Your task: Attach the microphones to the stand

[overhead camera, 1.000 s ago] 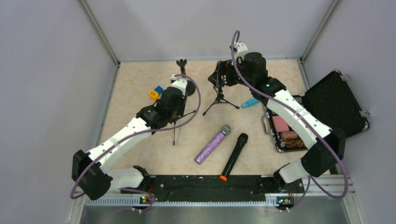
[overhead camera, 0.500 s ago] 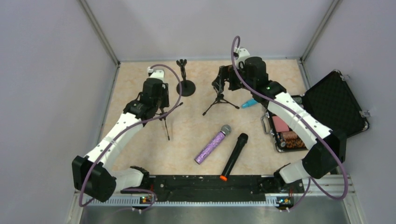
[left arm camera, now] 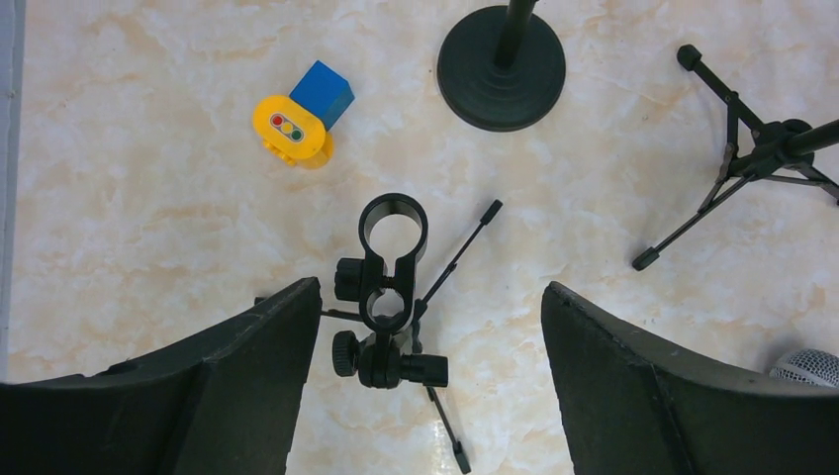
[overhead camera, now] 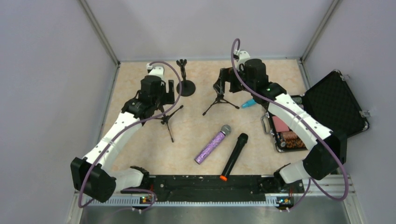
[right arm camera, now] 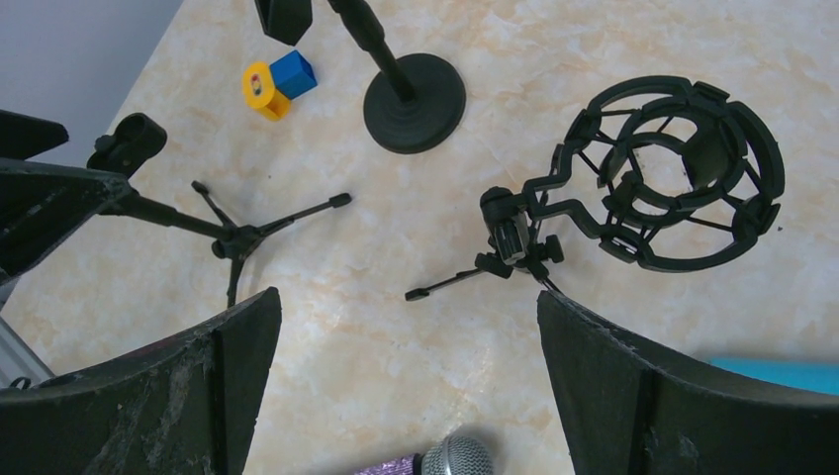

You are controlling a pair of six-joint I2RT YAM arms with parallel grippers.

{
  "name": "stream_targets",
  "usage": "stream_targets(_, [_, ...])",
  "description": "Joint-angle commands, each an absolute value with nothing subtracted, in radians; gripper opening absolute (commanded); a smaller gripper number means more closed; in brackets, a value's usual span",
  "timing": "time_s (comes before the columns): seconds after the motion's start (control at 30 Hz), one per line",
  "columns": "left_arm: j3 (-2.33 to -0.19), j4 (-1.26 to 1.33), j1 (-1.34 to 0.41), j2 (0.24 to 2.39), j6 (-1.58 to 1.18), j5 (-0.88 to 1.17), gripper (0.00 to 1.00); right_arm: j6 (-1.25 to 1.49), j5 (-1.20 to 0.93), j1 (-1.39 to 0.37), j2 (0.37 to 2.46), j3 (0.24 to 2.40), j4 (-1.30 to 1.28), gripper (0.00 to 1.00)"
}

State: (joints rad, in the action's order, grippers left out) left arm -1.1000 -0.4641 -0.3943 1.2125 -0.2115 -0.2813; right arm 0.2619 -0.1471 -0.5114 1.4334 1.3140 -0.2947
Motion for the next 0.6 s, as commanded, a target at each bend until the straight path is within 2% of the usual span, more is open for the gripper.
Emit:
stream_targets(0.0, [-1.161, -0.429, -0.395, 1.157, -0.173, -0.277, 0.87, 0.249, -0.129, -0.497, 1.384, 1.303, -0.282, 0.99])
stream_targets(0.2, [-1.195, -0.4, -0.398, 1.124, -0.131, -0.14, 0.89, 0.266, -0.161, -0.48, 1.379, 1.277, -0.275, 0.99])
stream_targets(0.3, [-1.216, -0.372, -0.417, 1.144, -0.126, -0.068, 0.91, 0.306, -0.247, -0.439, 1.366, 1.258, -0.252, 0.99])
stream_targets(0.37, [-1.242, -0.365, -0.442, 1.176, -0.119, -0.063, 0.99, 0.325, -0.284, -0.412, 1.351, 1.241, -0.238, 0.99])
stream_targets(0.57, [-1.357, -0.36, -0.535, 1.347, -0.1, -0.054, 0.99, 0.38, -0.334, -0.318, 1.284, 1.164, -0.201, 0.99])
